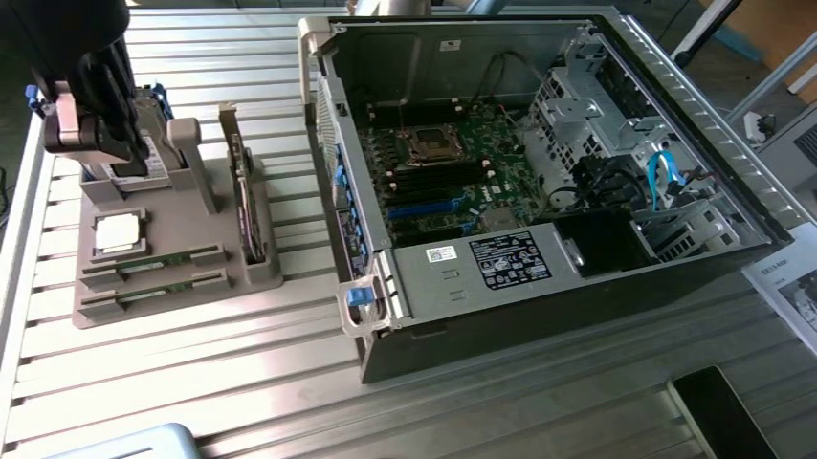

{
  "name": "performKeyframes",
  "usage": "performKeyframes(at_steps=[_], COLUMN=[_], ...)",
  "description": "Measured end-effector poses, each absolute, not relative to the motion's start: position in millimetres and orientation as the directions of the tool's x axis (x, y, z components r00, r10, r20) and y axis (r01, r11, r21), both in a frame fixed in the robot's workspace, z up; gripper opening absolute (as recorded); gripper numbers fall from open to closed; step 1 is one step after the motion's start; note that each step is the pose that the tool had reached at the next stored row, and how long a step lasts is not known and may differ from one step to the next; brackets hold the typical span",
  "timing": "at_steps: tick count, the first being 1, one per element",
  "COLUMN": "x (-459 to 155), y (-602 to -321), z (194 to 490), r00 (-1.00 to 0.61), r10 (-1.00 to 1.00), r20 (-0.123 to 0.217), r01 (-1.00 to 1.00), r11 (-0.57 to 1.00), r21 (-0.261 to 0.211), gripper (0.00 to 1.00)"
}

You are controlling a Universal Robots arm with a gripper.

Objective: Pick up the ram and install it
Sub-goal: 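Pick up the ram and move it above insertion slot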

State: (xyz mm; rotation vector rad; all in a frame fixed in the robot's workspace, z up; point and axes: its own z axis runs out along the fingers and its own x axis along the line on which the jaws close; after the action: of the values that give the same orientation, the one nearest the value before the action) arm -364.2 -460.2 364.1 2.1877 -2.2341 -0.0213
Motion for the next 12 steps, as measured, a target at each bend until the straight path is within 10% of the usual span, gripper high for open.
performKeyframes(at_steps=[12], x=[-364.2], y=[-467.9], z=[352.7], r00=[-0.021], r10=[-1.000], r20=[0.001], r01=[-1.000], r11=[0.021], r21=[0.020], gripper=[0.24])
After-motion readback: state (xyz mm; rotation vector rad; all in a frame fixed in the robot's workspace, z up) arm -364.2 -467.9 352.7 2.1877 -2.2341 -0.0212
